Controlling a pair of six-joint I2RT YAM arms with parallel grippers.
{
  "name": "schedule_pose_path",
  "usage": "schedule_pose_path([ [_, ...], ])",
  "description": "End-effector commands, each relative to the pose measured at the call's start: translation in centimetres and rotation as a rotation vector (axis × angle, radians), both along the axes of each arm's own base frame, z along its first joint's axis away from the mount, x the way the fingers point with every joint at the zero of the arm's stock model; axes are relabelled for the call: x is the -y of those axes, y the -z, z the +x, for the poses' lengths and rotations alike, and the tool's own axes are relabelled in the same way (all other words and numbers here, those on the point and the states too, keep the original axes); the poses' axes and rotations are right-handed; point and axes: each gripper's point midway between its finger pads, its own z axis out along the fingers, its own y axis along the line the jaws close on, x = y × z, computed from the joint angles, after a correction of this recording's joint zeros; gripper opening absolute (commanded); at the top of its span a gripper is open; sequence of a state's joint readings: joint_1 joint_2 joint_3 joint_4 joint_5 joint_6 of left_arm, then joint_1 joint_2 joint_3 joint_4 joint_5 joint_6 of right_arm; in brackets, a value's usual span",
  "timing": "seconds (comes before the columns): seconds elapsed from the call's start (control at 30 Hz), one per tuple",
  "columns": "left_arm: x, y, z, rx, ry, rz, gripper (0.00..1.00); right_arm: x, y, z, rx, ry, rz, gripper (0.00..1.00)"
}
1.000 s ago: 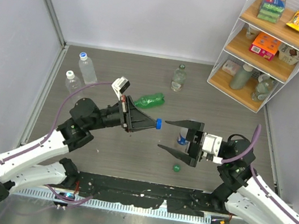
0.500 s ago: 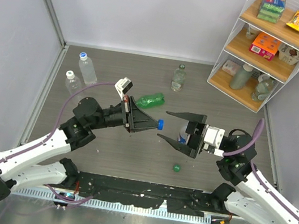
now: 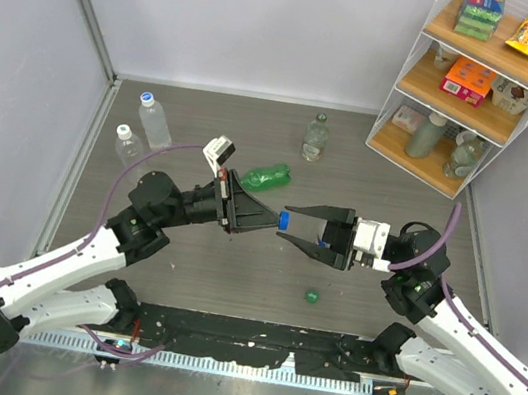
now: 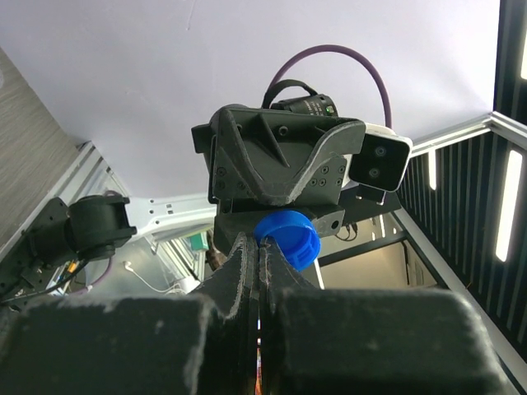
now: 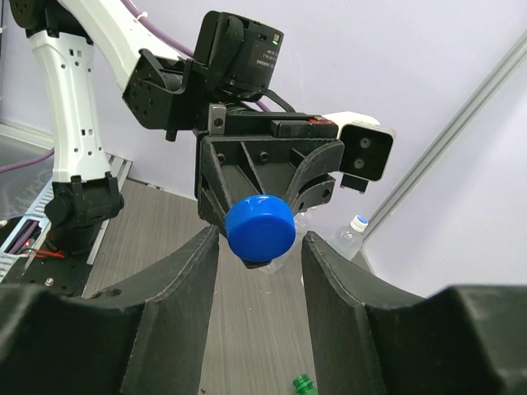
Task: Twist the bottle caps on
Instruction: Pick up the bottle cap from the center of the board.
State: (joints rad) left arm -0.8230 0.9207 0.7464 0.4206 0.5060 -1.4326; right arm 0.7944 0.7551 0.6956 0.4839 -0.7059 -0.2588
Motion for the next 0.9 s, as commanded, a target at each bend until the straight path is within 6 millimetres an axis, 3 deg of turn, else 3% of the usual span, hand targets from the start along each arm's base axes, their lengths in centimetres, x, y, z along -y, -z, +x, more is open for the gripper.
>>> schedule_pose_path([
  [0.0, -0.2, -2.5, -1.0, 0.086, 0.037, -0.061, 0.00, 0.4, -2.3, -1.0, 0.061, -0.028, 0.039, 0.50],
  [0.23, 0.0, -2.3, -1.6, 0.107, 0.079, -0.052, 0.00, 0.3, -2.2, -1.4, 0.075, -0.047, 0.026, 0.49],
  [0.33, 0.0, -1.9, -1.8, 0.115, 0.093, -0.043, 0.00, 0.2, -1.7, -1.5, 0.076, -0.057, 0.003, 0.38],
  [0.57, -0.4, -2.3, -2.1, 0.148, 0.081, -0.049, 0.00, 0.2, -1.2, -1.5, 0.075, -0.056, -0.024, 0.40],
  [0.67, -0.1, -1.8, -2.1, 0.148, 0.093, -0.022, 0.01, 0.1, -1.2, -1.4, 0.061, -0.052, -0.028, 0.30],
  [0.7, 0.0, -1.6, -2.0, 0.149, 0.093, -0.012, 0.19, 0.2, -1.4, -1.2, 0.054, -0.042, -0.020, 0.28],
  [0.8, 0.1, -1.1, -1.5, 0.189, 0.064, 0.012, 0.45, 0.7, -2.1, 0.3, -0.044, 0.043, 0.014, 0.22],
  [0.87, -0.1, -0.6, -1.1, 0.220, 0.023, 0.047, 0.75, 1.2, -2.3, 1.4, -0.163, 0.102, 0.043, 0.20],
])
